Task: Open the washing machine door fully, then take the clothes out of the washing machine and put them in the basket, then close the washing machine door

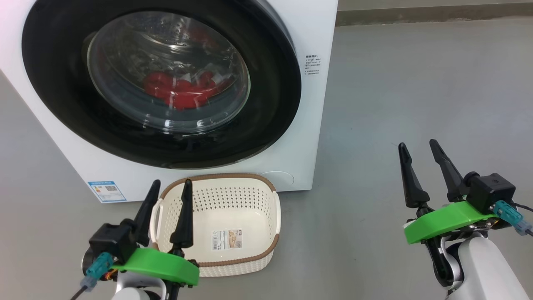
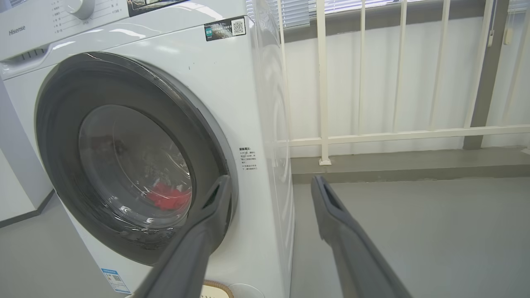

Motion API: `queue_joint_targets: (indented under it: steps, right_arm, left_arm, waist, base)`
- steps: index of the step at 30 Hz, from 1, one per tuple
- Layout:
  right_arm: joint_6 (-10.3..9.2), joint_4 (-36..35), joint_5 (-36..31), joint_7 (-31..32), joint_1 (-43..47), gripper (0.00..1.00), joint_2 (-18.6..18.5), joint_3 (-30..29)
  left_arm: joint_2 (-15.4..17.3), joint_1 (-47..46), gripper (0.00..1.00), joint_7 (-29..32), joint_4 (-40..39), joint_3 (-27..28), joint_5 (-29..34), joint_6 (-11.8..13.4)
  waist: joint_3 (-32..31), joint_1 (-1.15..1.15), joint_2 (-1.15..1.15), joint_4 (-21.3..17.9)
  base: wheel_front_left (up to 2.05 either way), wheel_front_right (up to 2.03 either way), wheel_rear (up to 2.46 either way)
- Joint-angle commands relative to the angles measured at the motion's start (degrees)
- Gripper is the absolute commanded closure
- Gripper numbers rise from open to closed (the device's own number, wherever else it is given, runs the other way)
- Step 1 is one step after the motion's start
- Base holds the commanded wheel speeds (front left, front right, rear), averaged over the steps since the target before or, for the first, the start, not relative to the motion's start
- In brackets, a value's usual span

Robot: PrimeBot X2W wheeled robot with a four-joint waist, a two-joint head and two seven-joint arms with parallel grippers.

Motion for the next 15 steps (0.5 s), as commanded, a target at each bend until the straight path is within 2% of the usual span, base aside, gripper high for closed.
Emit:
queue_joint_targets:
  steps: [1,7,15]
  right_arm:
    - [0.03,-1.2,-2.0,-0.8,-2.7,0.0,-0.5,1.2]
    - [0.03,-1.2,-7.0,-2.0,-3.5,0.0,-0.6,1.1]
    - [0.03,-1.7,-6.9,-2.1,-3.5,0.0,-0.6,1.0]
  left_arm:
    - [1.0,-2.6,0.0,-0.9,-1.3,1.2,1.7,0.4]
    - [1.0,-3.3,0.0,-2.1,-1.5,0.4,5.6,1.1]
    - [1.0,-3.7,0.0,-2.2,-1.2,0.6,6.1,0.9]
  waist:
    - [0.0,0.0,0.0,0.0]
    - [0.2,0.0,0.0,0.1]
    - [0.6,0.0,0.0,0.4]
  base:
    - [0.0,0.0,0.0]
    - [0.0,0.0,0.0]
    - [0.0,0.0,0.0]
